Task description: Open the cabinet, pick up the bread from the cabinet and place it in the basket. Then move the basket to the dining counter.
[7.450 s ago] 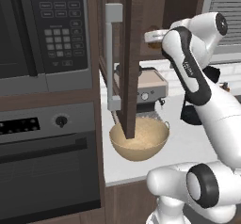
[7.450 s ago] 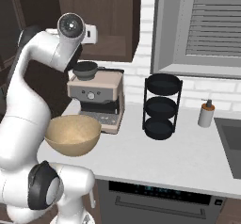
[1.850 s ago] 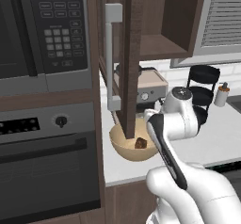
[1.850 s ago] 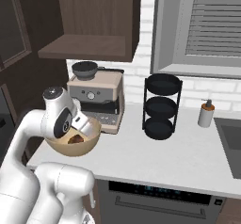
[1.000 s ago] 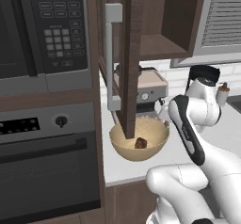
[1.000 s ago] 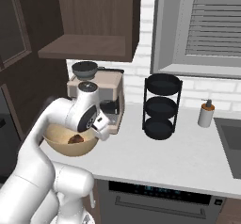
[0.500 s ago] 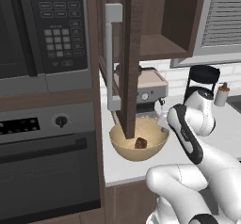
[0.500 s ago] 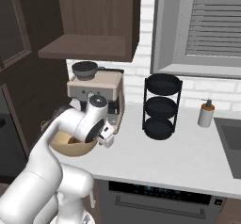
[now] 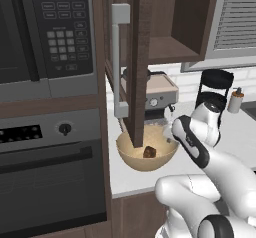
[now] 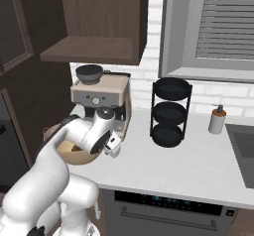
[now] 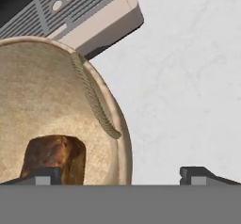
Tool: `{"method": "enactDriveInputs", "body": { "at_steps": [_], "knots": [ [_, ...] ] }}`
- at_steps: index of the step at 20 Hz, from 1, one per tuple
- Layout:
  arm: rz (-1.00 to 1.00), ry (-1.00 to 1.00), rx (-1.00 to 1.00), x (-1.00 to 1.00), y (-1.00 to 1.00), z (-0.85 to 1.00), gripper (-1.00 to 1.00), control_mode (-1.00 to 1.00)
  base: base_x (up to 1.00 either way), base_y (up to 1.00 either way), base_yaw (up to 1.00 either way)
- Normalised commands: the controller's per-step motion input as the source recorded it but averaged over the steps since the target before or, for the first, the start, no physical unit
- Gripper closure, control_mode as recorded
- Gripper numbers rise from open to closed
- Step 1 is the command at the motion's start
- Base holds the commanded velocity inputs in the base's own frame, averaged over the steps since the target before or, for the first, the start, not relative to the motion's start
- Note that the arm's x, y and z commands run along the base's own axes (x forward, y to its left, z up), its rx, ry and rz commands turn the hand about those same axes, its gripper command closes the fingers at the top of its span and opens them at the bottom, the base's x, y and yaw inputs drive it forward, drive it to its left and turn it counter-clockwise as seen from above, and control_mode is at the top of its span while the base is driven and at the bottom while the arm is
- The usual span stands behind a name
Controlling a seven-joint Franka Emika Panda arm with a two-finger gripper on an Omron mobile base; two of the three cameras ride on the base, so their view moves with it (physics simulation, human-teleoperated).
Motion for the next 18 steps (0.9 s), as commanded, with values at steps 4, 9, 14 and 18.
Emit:
{"method": "enactDriveInputs", "body": {
  "at_steps": [4, 9, 14, 18],
  "knots": [
    [0.0, 0.0, 0.0, 0.2, 0.36, -0.34, 1.0, -1.0, 0.0, 0.0, 0.0],
    [0.0, 0.0, -0.01, 0.03, 0.4, -0.37, 1.0, -1.0, 0.0, 0.0, 0.0],
    [0.01, 0.0, -0.03, -0.18, 0.26, -0.21, 1.0, -1.0, 0.0, 0.0, 0.0],
    [-0.1, -0.08, 0.0, -0.46, -0.17, 0.01, 1.0, -1.0, 0.0, 0.0, 0.0]
  ]
}}
